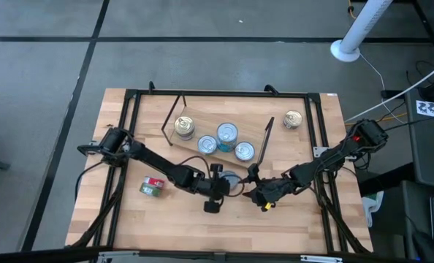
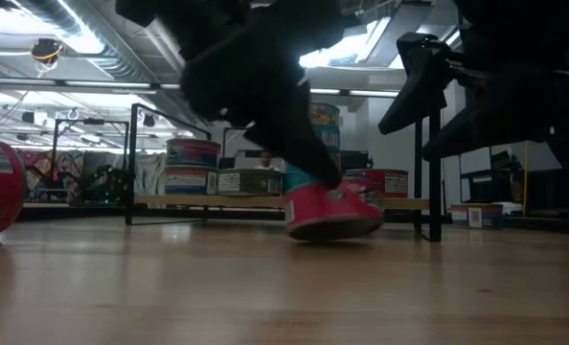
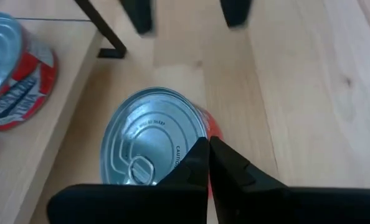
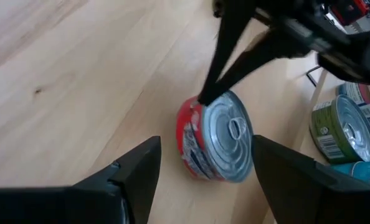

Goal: Stack canned seafood by type on shelf
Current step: Stack the red tuna can on top of the red tuna can on the shelf

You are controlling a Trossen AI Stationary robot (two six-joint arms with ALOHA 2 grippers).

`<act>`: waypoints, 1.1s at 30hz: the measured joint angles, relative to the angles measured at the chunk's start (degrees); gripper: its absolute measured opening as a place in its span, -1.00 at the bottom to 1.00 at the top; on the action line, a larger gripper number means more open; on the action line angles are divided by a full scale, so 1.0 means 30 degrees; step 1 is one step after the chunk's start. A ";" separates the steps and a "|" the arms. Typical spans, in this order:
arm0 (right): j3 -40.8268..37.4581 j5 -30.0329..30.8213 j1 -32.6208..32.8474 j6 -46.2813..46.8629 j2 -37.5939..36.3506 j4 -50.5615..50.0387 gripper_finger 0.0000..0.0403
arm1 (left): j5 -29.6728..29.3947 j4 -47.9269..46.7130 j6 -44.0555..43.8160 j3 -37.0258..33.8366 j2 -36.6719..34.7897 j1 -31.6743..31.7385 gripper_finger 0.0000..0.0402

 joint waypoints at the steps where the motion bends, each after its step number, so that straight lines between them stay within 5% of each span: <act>1: 0.0000 -0.0006 0.0000 -0.0030 0.0017 -0.0084 0.23 | -0.0002 0.0019 -0.0285 0.0099 0.0000 0.0057 -1.00; 33: 0.0007 0.3559 0.0000 -0.0940 0.3153 0.1777 0.22 | 0.1545 0.1056 -0.4770 0.0689 -0.0051 0.0834 -1.00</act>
